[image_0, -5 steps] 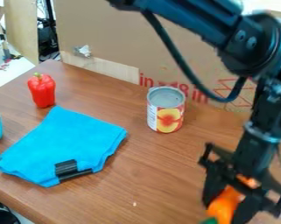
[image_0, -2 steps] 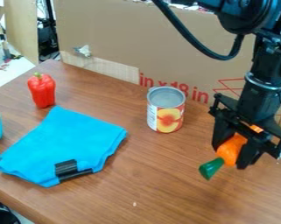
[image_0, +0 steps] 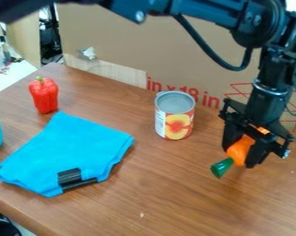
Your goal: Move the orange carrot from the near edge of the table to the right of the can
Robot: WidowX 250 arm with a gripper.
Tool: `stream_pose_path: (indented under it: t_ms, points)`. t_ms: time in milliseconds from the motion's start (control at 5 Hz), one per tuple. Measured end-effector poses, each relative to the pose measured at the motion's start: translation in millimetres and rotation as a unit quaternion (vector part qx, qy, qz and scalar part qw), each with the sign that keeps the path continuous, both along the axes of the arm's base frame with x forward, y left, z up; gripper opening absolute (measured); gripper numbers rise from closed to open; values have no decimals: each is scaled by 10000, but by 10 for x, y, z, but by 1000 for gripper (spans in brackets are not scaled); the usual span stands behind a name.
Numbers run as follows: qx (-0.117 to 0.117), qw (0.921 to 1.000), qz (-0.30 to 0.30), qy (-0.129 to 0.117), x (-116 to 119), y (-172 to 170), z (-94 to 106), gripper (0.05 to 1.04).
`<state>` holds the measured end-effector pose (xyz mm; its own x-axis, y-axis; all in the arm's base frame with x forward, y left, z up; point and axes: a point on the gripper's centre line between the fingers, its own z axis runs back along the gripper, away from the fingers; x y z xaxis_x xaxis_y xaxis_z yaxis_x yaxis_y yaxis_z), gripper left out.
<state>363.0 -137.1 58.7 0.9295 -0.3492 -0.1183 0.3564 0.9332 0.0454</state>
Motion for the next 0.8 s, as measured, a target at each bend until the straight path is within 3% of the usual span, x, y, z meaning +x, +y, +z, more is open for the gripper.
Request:
stream_pose_path:
  t_ms: [400,800]
  points:
    - [-125,9987,-50,496,189,14,-303,605]
    - [-289,9980,126,545,201,50,-326,605]
